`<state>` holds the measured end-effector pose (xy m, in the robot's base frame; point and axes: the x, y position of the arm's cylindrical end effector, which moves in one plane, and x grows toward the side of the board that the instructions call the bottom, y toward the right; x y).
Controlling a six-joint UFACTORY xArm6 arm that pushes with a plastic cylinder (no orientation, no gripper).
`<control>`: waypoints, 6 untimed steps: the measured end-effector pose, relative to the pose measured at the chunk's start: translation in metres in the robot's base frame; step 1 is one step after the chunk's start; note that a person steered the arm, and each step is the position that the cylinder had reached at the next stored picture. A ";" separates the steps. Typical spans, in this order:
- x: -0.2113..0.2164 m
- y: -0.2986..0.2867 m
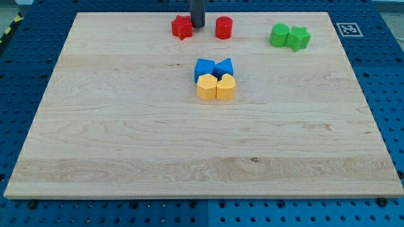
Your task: Move the red circle towards the green circle
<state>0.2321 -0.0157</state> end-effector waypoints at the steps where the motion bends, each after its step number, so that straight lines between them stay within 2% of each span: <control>1: 0.026 0.033; 2: 0.031 0.037; 4: 0.016 0.041; 6: 0.032 0.064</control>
<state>0.2643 0.0479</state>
